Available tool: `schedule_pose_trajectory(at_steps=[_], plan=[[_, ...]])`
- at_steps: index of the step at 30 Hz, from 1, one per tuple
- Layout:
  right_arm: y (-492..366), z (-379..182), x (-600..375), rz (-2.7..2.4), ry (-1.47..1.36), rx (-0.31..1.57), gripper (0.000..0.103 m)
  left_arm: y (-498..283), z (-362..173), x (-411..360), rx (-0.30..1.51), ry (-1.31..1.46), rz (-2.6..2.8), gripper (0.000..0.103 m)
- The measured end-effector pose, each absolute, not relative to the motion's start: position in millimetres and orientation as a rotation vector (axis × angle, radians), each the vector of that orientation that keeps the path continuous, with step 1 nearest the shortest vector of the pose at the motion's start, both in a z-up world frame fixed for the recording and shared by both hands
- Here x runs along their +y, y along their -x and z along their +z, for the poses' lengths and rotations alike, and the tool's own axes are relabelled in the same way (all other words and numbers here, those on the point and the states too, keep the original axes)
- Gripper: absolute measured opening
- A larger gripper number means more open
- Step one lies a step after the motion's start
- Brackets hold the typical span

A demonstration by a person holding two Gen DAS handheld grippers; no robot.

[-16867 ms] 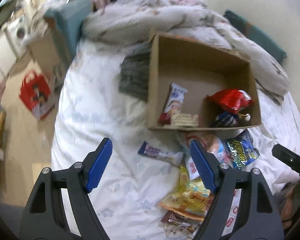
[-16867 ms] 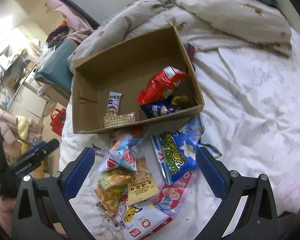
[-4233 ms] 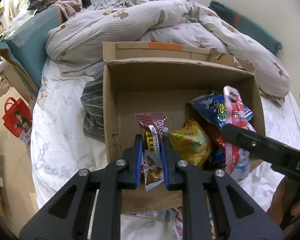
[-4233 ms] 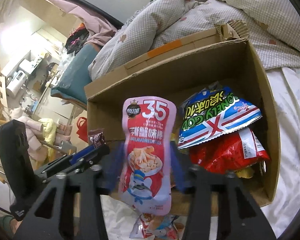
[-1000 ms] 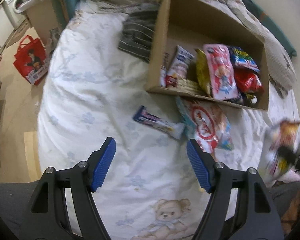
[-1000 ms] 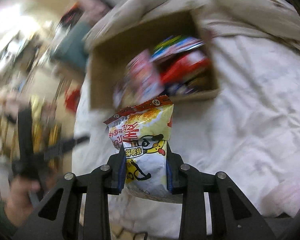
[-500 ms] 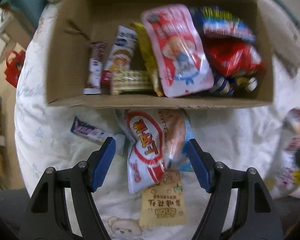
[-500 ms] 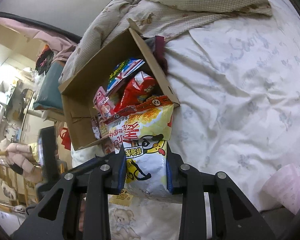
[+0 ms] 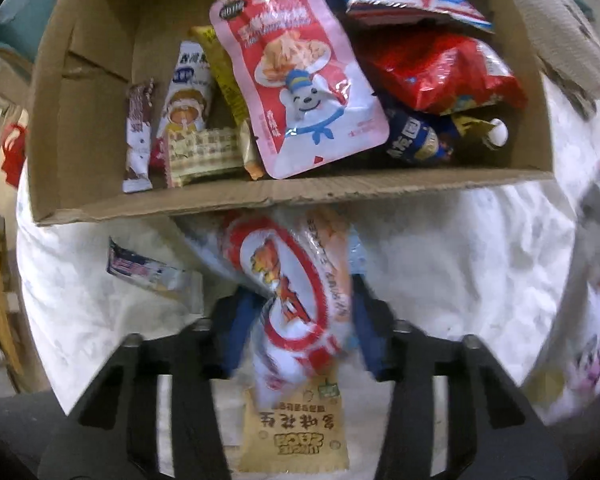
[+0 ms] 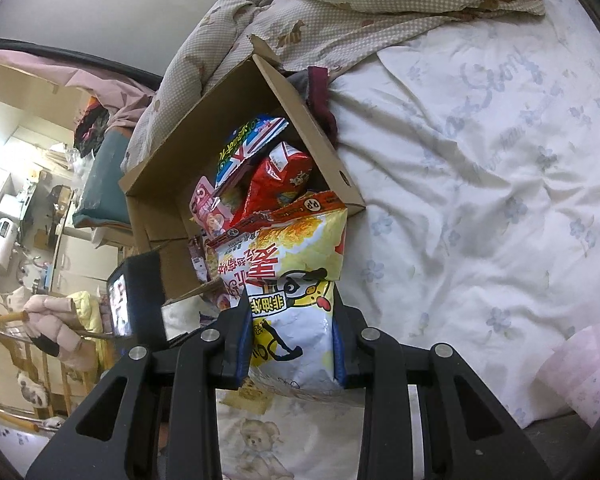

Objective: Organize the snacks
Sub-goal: 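Grasp the white-yellow chip bag with the right gripper while the left grasps the shrimp flakes bag, then lower both bags into the box and open both grippers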

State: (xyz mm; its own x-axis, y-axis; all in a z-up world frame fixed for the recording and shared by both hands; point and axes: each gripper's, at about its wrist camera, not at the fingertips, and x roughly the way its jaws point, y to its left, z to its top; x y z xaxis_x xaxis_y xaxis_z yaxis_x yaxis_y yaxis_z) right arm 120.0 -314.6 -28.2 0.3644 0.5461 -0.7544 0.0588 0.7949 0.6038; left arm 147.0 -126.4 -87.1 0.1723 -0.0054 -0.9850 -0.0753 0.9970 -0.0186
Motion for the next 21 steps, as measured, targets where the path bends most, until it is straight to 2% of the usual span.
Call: schedule_pose_trajectory(at_steps=[13,21], plan=[[-114.7,-25.6,-305.7,0.383,-0.601,1.179,0.033,-76.4,-18.4,-89.3,1.232,0.054,-0.023,0.033],[-114.3,-18.8,-295.5,0.431,-0.602,1.189,0.033,-69.3,36.4,-56.6,1.095,0.084,-0.021,0.033]])
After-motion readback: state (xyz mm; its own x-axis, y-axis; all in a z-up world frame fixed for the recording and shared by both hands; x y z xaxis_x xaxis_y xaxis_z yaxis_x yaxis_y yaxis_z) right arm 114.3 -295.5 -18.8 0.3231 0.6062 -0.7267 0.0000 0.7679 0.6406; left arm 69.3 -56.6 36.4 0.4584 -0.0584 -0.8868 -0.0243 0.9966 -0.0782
